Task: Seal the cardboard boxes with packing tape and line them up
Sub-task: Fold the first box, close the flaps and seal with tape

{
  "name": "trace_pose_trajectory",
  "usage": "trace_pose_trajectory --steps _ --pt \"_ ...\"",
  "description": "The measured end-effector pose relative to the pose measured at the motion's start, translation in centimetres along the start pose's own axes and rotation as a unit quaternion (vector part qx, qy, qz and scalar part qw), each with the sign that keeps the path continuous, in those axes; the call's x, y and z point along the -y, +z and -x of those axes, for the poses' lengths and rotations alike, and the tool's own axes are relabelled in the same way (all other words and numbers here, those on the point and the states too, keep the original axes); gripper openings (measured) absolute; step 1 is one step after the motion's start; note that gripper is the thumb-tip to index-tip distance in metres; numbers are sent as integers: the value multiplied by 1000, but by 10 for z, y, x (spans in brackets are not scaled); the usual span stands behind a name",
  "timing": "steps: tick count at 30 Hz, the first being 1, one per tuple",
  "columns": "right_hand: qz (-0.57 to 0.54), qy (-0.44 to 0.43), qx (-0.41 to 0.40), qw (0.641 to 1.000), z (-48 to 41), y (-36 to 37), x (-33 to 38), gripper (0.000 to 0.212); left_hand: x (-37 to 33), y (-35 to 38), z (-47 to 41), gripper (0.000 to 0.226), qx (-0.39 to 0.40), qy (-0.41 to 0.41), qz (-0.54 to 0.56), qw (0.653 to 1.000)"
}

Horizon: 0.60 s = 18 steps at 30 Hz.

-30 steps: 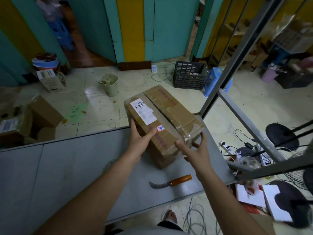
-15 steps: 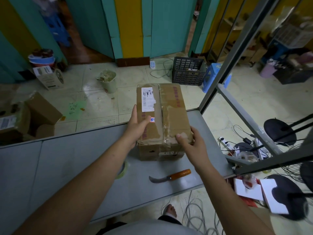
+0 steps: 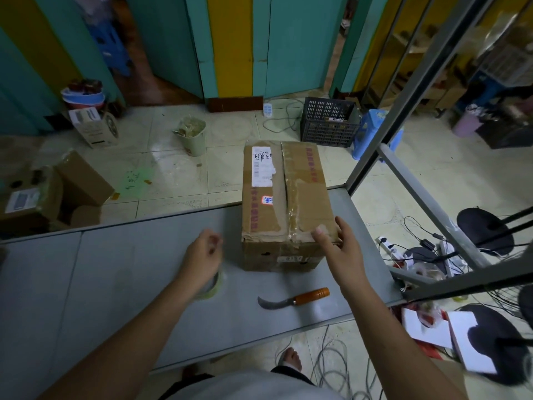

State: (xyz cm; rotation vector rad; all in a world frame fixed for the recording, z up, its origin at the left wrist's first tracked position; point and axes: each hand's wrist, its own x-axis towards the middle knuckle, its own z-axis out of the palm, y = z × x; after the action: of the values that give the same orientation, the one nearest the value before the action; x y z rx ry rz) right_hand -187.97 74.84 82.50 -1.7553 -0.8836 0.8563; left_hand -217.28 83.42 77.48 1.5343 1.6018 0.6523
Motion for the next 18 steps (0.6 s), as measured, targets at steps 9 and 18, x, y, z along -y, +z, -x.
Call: trace_pose_trajectory --steps 9,18 --pt "2 -15 17 1000 -5 -6 -2 82 87 -7 58 35 104 66 -326 937" --pt "100 -95 -60 989 -4 -17 12 62 23 -86 62 46 61 179 -285 940"
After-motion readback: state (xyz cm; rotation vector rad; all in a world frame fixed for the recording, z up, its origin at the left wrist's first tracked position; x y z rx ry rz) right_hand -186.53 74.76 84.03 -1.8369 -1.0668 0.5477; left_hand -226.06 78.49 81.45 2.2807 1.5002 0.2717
